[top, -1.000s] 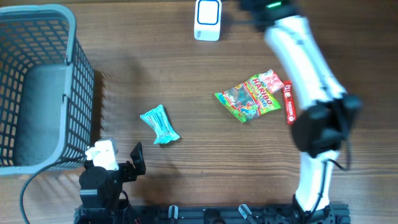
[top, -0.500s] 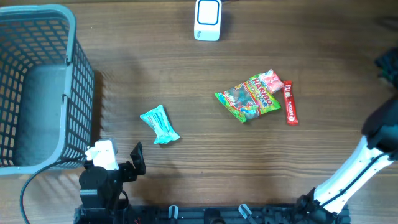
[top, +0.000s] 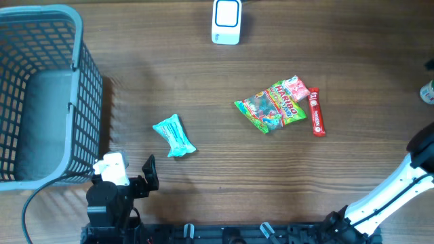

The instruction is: Scan the item barcode

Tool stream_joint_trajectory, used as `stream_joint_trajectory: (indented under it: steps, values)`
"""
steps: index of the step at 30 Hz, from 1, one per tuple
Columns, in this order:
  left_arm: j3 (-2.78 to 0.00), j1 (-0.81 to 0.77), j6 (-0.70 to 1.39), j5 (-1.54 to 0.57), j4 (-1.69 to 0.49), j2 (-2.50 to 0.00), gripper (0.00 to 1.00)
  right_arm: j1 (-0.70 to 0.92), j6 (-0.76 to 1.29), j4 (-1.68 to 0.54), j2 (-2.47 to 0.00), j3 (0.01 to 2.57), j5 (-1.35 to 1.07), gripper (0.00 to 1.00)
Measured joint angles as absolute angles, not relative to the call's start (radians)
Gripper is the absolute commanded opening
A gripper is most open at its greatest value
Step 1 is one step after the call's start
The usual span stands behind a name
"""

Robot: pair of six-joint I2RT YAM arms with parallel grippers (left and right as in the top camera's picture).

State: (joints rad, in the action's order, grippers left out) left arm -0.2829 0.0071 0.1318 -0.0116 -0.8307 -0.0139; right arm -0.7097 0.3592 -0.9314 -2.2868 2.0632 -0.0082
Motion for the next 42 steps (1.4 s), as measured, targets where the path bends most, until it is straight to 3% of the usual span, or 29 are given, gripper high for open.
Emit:
stream_joint_trajectory:
  steps: [7,12,19,27,42]
  values:
    - [-0.283,0.007,0.132,-0.012,-0.831,-0.014,1.0,-0.638,0.486,-1.189,-1.944,2.108,-0.154,1.0]
    - [-0.283,0.007,0.132,-0.012,-0.831,-0.014,1.0,-0.323,0.526,-1.436,-1.892,2.084,-0.195,1.0]
    - [-0.282,0.007,0.132,-0.012,-0.831,-0.014,1.0,0.009,0.597,-1.177,-1.933,1.748,-0.148,0.99]
    - [-0.281,0.007,0.132,-0.012,-0.831,-0.014,1.0,0.005,0.812,-0.959,-1.954,1.393,-0.202,0.95]
    - [-0.281,0.007,0.132,-0.012,-0.831,-0.014,1.0,-0.091,0.924,-0.828,-1.955,1.371,-0.209,0.9]
